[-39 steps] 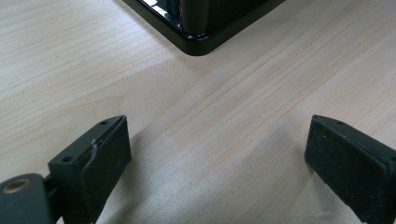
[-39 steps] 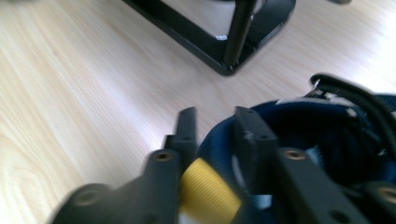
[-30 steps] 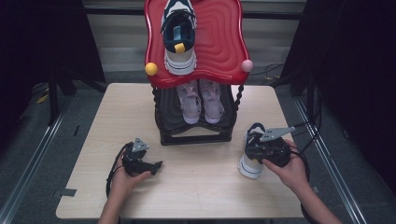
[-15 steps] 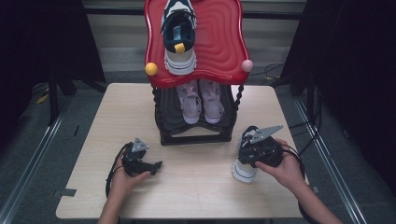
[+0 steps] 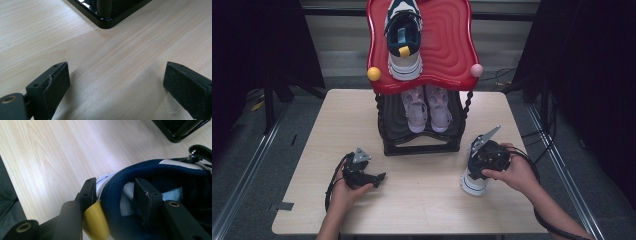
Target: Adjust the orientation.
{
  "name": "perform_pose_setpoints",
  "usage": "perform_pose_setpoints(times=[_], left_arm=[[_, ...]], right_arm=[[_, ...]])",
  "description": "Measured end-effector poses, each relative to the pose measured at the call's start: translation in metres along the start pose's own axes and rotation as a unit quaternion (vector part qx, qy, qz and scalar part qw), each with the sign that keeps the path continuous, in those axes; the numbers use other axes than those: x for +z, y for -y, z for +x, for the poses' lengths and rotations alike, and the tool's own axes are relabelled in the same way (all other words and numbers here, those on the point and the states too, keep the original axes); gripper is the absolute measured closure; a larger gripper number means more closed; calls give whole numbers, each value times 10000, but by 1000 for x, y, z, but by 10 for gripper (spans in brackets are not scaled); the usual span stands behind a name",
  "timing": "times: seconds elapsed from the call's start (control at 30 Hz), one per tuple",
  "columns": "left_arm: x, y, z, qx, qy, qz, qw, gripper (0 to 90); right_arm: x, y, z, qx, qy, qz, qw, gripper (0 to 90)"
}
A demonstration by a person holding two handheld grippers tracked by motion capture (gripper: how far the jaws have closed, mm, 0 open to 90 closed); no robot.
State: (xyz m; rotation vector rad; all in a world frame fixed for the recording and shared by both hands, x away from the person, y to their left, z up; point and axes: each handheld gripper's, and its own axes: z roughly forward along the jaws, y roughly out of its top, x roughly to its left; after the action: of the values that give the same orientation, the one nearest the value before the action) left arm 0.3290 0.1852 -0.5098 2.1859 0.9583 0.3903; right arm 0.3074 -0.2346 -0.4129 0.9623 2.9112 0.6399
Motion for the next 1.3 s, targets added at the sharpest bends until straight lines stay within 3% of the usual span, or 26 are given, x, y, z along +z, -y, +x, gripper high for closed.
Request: perform_pose_setpoints(times=[0.17, 0.33, 0.57, 0.73, 0.9, 1.17, 1.3], left_arm=[[0, 0, 0, -2, 0, -1, 10000, 65], [0, 0, 0, 0, 0, 1, 10000, 65], [0, 0, 0, 1, -1, 0, 10000, 65], [0, 0, 0, -2, 0, 1, 10000, 65], [0, 0, 0, -2, -1, 1, 10000, 65], [0, 0, 0, -2, 1, 1, 10000, 65], [0, 0, 0, -2, -1, 1, 10000, 65]], right_arm=[[1, -9, -2, -198, -18, 363, 9991, 535], [1, -19, -1, -363, -71, 794, 9962, 535], [6, -29, -2, -914, -158, 1344, 9866, 514], [10, -30, 0, -1019, -162, 1536, 9827, 511], [19, -25, 1, -1080, -184, 1851, 9766, 512], [24, -21, 1, -1001, -398, 1709, 9794, 619], [25, -19, 2, -931, -415, 1708, 9800, 622]])
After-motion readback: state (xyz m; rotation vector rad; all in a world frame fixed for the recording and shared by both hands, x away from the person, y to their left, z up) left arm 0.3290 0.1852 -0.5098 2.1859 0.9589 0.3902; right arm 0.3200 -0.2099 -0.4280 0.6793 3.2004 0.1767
